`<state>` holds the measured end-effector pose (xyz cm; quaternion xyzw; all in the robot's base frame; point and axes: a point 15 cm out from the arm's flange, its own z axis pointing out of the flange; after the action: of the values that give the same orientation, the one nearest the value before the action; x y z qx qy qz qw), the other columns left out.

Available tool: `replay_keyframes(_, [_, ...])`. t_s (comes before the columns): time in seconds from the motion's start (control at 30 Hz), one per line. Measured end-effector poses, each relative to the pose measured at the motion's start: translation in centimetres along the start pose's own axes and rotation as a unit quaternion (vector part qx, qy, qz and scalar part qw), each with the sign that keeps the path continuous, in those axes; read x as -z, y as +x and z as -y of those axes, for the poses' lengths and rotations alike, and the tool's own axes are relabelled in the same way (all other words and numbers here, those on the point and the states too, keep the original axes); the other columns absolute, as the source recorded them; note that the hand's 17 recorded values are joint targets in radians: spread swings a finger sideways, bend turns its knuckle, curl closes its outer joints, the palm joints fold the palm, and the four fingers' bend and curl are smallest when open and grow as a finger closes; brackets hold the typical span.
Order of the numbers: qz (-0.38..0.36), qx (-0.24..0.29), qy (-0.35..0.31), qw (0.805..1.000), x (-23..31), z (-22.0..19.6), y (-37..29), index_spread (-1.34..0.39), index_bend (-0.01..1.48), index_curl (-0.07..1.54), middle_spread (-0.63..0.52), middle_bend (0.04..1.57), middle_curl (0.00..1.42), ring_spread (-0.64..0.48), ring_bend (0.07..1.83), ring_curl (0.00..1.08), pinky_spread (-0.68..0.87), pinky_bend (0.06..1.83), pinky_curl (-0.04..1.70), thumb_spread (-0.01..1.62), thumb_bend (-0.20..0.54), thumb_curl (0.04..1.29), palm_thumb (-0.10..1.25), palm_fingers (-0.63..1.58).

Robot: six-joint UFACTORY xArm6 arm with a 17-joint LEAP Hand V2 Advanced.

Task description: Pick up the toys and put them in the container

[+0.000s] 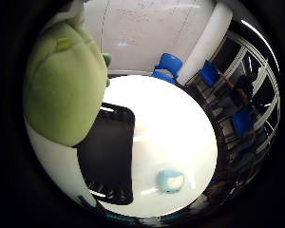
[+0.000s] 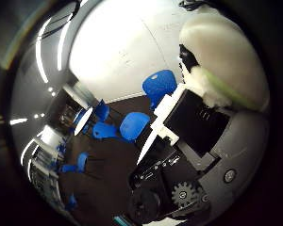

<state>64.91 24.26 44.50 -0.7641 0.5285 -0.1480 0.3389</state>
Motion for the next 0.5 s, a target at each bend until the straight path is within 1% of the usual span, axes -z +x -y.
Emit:
replay_keyframes(0.3, [0.027,-0.012,-0.048,0.998,-5.1,-3.3,-2.3,-0.22,1.1,0.83,-0.12,1.4,0.75,-0.24,1.34,0.81,-0.23,1.12,1.18,0.73,-0.019,0.85,1.01,1.11])
replay_keyframes(0.5, [0.035,-0.013,-0.067,0.997,-6.9,-4.8,-3.2,-0.22,1.1,0.84,-0.12,1.4,0.75,-0.24,1.34,0.81,-0.24,1.12,1.19,0.74,-0.022,0.85,0.99,1.11])
